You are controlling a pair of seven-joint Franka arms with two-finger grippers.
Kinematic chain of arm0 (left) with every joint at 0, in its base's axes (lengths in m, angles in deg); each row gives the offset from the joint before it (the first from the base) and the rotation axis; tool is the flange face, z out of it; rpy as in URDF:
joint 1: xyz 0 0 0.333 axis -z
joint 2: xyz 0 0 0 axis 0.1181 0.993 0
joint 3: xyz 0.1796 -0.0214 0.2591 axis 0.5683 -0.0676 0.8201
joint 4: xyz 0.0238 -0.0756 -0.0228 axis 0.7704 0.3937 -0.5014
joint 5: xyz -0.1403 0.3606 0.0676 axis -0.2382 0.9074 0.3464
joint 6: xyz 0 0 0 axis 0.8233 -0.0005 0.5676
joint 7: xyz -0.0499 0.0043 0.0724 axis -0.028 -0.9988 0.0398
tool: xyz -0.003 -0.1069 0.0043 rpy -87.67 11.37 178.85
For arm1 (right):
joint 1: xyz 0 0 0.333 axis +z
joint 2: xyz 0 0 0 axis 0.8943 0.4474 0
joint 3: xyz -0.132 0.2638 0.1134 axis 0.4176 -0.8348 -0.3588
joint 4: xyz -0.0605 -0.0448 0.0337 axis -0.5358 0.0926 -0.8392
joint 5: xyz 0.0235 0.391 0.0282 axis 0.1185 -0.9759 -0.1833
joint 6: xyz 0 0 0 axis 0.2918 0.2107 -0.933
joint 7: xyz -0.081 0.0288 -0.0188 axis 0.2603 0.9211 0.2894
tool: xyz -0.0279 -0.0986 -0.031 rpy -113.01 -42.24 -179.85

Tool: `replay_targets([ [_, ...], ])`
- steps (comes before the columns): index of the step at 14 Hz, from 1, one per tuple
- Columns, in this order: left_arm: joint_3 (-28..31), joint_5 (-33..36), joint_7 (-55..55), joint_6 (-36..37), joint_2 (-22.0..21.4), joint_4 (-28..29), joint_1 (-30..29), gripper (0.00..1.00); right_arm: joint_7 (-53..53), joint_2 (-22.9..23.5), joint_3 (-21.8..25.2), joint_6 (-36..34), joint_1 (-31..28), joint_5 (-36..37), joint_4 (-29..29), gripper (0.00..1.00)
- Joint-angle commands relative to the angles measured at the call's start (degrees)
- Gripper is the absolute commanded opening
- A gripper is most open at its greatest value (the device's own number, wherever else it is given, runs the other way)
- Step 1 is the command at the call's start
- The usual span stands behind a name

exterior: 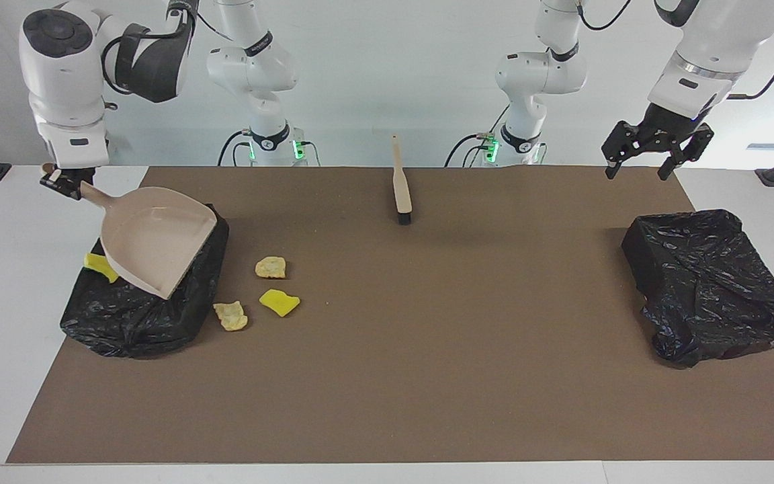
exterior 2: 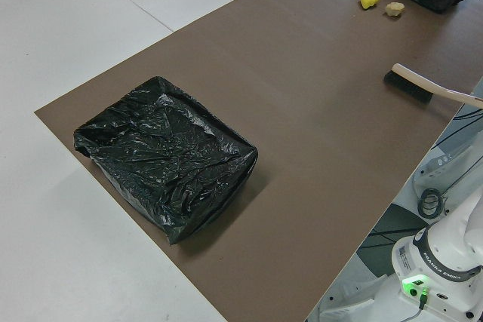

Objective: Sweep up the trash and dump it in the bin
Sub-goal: 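Set the empty dustpan down mid-table with the right gripper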

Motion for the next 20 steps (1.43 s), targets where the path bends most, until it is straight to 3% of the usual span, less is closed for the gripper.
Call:
replay_targets([
  [1,0.59,0.55,0.45,0.10,-0.31,-0.32,0.61,1.00,-9.56,-1.64,-0.96,-1.77,1.85,-3.39,-1.49,0.00],
  [6,0.59,0.47,0.36,0.09,-0.31,-0.32,0.78,1.00,-30.37,-0.33,-1.32,-3.27,5.55,-12.71,-3.08,0.00],
  [14,0.68,0.55,0.10,0.36,-0.31,-0.32,0.08,1.00,-64.14,6.78,-1.32,-1.52,21.08,-23.09,-2.29,0.00],
  [16,0.77,0.55,0.10,0.36,-0.31,-0.32,0.08,1.00,-71.69,8.55,-1.32,1.80,25.75,-23.71,-2.29,0.00],
  [20,0.76,0.55,0.27,0.36,-0.31,-0.32,0.17,1.00,-87.15,12.32,-1.40,9.53,31.38,-32.13,-1.67,0.00],
])
